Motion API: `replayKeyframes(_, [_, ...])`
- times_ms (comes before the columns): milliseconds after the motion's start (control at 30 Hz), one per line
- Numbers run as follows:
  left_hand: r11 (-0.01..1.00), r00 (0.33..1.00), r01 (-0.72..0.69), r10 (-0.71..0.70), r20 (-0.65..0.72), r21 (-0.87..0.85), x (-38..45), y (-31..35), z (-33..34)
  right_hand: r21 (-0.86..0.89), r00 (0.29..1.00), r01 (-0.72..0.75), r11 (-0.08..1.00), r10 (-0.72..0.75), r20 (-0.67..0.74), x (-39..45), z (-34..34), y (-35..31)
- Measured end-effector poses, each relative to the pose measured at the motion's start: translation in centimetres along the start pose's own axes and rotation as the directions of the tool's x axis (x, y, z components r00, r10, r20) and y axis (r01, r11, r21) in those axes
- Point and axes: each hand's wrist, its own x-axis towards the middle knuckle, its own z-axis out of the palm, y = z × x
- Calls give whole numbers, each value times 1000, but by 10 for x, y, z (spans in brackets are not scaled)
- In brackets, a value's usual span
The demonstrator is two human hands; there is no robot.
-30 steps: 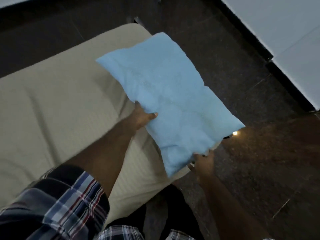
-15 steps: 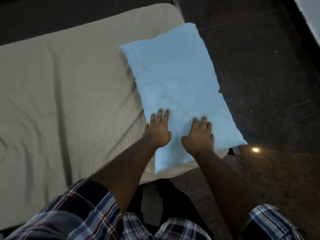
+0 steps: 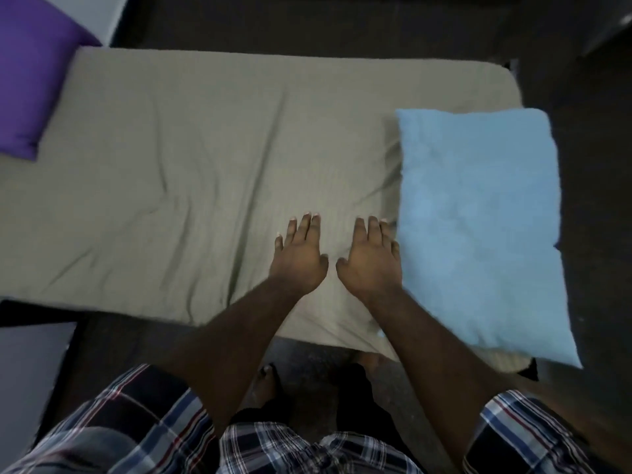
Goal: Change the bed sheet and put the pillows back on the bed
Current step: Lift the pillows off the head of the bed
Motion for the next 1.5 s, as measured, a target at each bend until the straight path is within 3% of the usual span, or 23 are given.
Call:
replayKeyframes(233, [983, 979, 167, -175, -107, -80, -63, -189, -64, -75, 979, 194, 978, -189, 69, -20, 60, -198])
replayKeyframes(567, [951, 940, 273, -296, -167, -148, -121, -433, -156, -90, 948, 293, 952, -278, 152, -36, 129, -452])
replayKeyframes(867, [932, 914, 325, -353, -202, -157, -74, -596, -244, -10, 913, 383, 924, -376, 159, 48, 174, -631])
replayKeyframes(1167, [875, 857, 401, -463, -227, -270, -13, -747, -353, 240, 893, 362, 901, -409, 187, 143, 169, -809])
replayKeyframes(1267, [792, 819, 378, -528, -226, -479, 22, -793, -391, 298, 899, 327, 897, -392, 196, 172, 166, -858])
replayKeyframes(1400, [579, 739, 355, -654, -159, -734, 73, -866, -448, 382, 926, 256, 888, -339, 166, 206, 165, -921])
replayKeyframes(1500, [539, 768, 312, -628, -127, -782, 112, -920, -481, 433, 952, 177, 884, -266, 154, 236, 174, -970])
